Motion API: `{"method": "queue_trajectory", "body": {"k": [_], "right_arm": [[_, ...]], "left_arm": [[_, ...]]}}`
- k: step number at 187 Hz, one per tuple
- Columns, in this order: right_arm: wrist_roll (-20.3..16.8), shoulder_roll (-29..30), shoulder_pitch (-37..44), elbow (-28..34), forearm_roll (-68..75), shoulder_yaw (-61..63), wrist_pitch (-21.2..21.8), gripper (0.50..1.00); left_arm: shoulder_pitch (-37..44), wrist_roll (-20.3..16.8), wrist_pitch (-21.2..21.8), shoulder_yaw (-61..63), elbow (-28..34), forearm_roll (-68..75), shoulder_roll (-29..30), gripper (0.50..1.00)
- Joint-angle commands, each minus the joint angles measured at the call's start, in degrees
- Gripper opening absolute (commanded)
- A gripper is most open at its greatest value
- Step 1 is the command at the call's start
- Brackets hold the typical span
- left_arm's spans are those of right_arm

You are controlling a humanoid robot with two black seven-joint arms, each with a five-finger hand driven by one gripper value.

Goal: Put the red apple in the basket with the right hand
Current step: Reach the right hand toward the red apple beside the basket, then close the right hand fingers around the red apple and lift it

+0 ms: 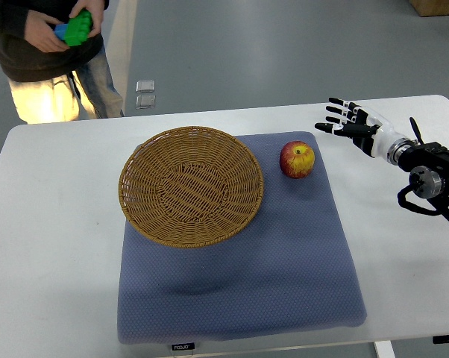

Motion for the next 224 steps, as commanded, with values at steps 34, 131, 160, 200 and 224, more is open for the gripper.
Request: {"method": "queue_trajectory", "body": {"k": [34, 131, 160, 200, 224], "right_arm": [[0.0, 0.0, 0.28, 0.0, -1.12, 0.04, 0.17, 0.924], [0.18, -0.09, 3.54, 0.35, -17.56, 0.04, 4.39, 0.924], [1.41, -1.23, 6.26, 0.79, -29.25, -0.05, 8.08, 0.924], [2.73, -1.67, 8.99, 1.75, -40.76, -0.14, 11.95, 0.924], [3.34, -1.67, 10.04, 2.37, -47.35, -0.14, 13.01, 0.924]], "left_arm": [[0.0, 0.01, 0.0, 0.0, 0.0, 0.0, 0.0, 1.0], [0.0, 0.01, 0.0, -0.09, 0.0, 0.0, 0.0, 1.0], [0.0, 0.01, 0.0, -0.09, 0.26, -0.09, 0.0, 1.0], [0.0, 0.01, 0.0, -0.18, 0.35, -0.09, 0.0, 1.0], [0.0, 0.01, 0.0, -0.18, 0.44, -0.09, 0.0, 1.0]]}}
